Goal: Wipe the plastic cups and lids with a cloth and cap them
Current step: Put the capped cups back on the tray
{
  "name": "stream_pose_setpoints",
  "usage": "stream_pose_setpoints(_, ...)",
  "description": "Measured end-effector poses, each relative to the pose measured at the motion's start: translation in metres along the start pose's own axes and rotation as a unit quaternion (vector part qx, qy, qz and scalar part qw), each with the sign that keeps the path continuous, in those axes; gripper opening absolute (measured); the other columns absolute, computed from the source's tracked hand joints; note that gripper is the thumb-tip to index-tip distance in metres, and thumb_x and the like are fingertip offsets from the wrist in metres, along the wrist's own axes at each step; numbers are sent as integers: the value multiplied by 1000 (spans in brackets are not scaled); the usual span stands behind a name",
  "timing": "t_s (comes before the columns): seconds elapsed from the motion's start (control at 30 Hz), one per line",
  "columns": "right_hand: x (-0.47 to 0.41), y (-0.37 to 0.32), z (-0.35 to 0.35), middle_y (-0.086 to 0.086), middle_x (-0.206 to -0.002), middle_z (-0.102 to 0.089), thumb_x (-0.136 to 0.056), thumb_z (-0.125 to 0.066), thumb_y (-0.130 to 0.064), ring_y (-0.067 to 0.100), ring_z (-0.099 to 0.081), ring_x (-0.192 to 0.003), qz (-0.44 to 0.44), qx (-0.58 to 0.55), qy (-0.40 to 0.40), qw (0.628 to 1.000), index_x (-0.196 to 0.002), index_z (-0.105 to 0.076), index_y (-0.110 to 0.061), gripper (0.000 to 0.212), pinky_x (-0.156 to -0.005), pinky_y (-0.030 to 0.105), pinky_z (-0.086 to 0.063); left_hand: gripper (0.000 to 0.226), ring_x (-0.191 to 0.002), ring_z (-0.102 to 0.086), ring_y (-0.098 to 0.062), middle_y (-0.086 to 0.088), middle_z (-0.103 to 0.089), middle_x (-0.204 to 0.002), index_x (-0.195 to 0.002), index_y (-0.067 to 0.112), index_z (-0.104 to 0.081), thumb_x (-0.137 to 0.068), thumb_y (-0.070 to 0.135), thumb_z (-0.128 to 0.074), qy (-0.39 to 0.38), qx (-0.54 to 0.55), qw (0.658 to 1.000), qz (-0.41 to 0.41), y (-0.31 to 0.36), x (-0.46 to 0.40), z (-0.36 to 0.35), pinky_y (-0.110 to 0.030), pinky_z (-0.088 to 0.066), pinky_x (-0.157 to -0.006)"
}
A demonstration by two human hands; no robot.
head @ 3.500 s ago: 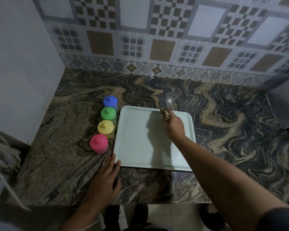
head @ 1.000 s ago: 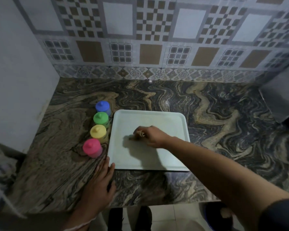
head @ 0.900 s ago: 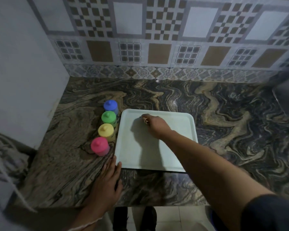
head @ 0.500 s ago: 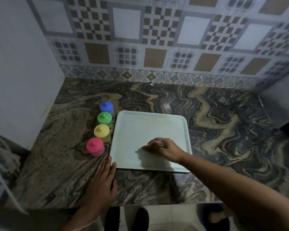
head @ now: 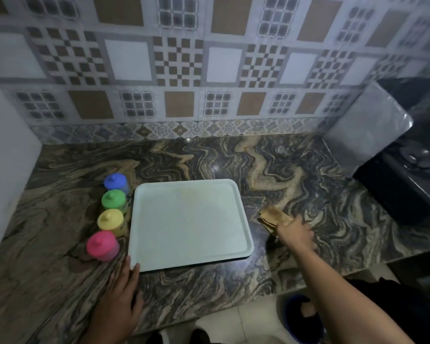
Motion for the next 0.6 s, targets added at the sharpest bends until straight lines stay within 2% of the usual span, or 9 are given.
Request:
stream_pose_setpoints(0.1, 17, -20, -16, 21, -153, -40, -97, -57, -38, 42, -38, -141, 84, 15, 39, 996, -155, -37, -18, 64, -112, 62, -37, 56, -138, -48, -24, -8, -48, -153, -139, 12, -59, -88, 34, -48, 59, 51, 997, -4, 6, 3, 21, -30, -38, -108)
stream_pose_setpoints(0.17, 35, -49, -39, 18, -148, -45, -96, -60, -36, 42, -42, -138, 176, 10, 42, 984, -148, -47, -21, 56, -110, 60, -39, 46, -126, -58, -29, -5, -59, -140, -133, 13, -65, -89, 25, -54, 104, 56, 993, -24, 14, 0, 44, -36, -45, -102)
stream_pose_setpoints(0.23, 71, -95, -63, 12, -141, -52, -95, -62, -36, 37, -48, -132, 273, 16, 25, 961, -143, -54, -28, 50, -107, 57, -40, 42, -116, -60, -34, -6, -64, -129, -129, 15, -66, -87, 20, -62, 143, 6, 989, -37, 16, -7, 69, -40, -42, -100)
stream_pose_setpoints(0.3, 112, -144, -85, 6, -137, -57, -97, -63, -35, 33, -53, -129, 366, 15, -15, 930, -141, -58, -31, 44, -105, 52, -40, 47, -116, -56, -39, -11, -61, -131, -130, 15, -64, -84, 26, -67, 167, -34, 985, 25, 8, -22, 86, -46, -41, -99)
stream_pose_setpoints(0.37, 154, -191, -111, 3, -137, -58, -99, -60, -31, 31, -55, -128, 469, 30, -74, 880, -140, -59, -32, 42, -103, 47, -41, 65, -122, -49, -40, -15, -51, -142, -139, 15, -56, -82, 40, -71, 154, -41, 979, 127, -11, -36, 92, -49, -41, -100)
stream_pose_setpoints(0.43, 193, -228, -138, 7, -142, -54, -98, -58, -26, 35, -53, -130, 566, 83, -119, 812, -148, -54, -31, 50, -101, 46, -44, 77, -132, -42, -39, -14, -41, -152, -147, 20, -46, -80, 49, -70, 115, -37, 978, 171, -27, -46, 88, -51, -41, -105)
stream_pose_setpoints(0.5, 223, -256, -159, 15, -150, -46, -96, -60, -24, 41, -49, -130, 618, 137, -141, 761, -160, -40, -29, 67, -99, 48, -46, 77, -137, -42, -39, -14, -39, -156, -147, 20, -48, -77, 36, -75, 80, -9, 980, 181, -39, -53, 82, -52, -43, -107)
stream_pose_setpoints(0.53, 232, -266, -167, 18, -153, -41, -97, -62, -27, 42, -46, -132, 628, 162, -144, 747, -164, -31, -30, 74, -101, 50, -46, 76, -137, -44, -38, -13, -40, -156, -146, 19, -49, -75, 25, -77, 62, 18, 980, 188, -42, -55, 80, -52, -44, -107)
stream_pose_setpoints(0.6, 242, -276, -178, 21, -159, -33, -98, -62, -36, 43, -41, -137, 626, 194, -139, 743, -166, -24, -29, 78, -105, 53, -43, 71, -131, -52, -36, -11, -49, -150, -143, 16, -53, -76, 11, -75, 51, 73, 976, 199, -47, -55, 79, -49, -47, -105)
Point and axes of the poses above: each hand's wrist, its own x-axis away from the middle knuckle, its own z-axis out of the back of the hand, y = z × x, the point moved 3 cm from there along -x, towards the middle knuckle
